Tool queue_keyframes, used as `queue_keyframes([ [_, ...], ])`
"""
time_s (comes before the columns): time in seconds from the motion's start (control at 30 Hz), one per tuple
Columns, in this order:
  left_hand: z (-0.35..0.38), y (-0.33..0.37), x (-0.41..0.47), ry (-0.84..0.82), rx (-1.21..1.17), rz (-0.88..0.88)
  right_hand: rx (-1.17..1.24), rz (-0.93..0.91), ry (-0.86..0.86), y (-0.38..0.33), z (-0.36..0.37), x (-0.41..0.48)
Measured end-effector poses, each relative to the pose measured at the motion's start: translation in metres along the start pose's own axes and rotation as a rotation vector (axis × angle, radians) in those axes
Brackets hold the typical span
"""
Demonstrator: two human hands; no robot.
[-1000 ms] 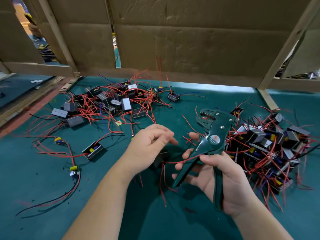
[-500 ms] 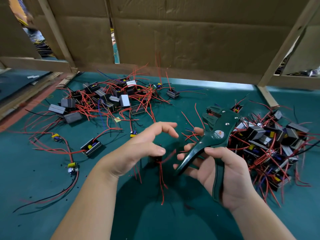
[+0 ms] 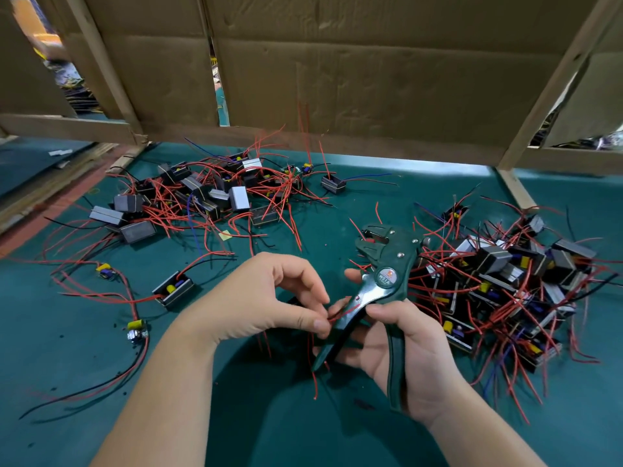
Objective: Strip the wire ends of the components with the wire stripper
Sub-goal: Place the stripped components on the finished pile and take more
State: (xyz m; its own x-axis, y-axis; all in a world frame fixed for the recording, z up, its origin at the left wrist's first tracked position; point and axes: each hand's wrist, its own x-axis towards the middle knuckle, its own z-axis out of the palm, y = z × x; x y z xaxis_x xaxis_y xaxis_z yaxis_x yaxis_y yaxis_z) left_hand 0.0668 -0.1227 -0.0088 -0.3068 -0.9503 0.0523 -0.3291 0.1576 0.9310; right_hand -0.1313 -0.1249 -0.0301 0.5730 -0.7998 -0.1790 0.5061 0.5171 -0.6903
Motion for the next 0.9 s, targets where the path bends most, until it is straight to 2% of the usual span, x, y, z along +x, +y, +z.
queue_keyframes([
  [0.13, 0.003, 0.000, 0.002, 0.016, 0.038, 0.032, -0.001, -0.018, 0.021, 0.000, -0.002, 0.001],
  [0.2, 0.005, 0.000, 0.004, 0.111, 0.003, 0.049, 0.001, -0.022, 0.037, 0.000, -0.003, 0.002],
  [0.33, 0.010, 0.004, 0.007, 0.309, -0.229, 0.084, -0.043, -0.014, 0.047, 0.000, -0.002, 0.001],
  [0.43, 0.012, 0.007, 0.008, 0.356, -0.361, 0.087, -0.066, 0.017, 0.066, -0.002, 0.000, 0.000],
  [0.6, 0.015, 0.012, 0.014, 0.472, -0.659, -0.038, -0.086, 0.026, 0.070, -0.006, 0.000, -0.001],
  [0.7, 0.016, 0.011, 0.017, 0.582, -0.736, -0.145, -0.095, 0.006, 0.082, -0.006, -0.001, 0.000],
  [0.8, 0.013, 0.008, 0.018, 0.611, -0.809, -0.256, -0.103, -0.003, 0.083, -0.006, -0.002, 0.001],
  [0.9, 0.012, 0.005, 0.019, 0.626, -0.861, -0.247, -0.109, 0.016, 0.076, -0.008, -0.002, 0.000],
])
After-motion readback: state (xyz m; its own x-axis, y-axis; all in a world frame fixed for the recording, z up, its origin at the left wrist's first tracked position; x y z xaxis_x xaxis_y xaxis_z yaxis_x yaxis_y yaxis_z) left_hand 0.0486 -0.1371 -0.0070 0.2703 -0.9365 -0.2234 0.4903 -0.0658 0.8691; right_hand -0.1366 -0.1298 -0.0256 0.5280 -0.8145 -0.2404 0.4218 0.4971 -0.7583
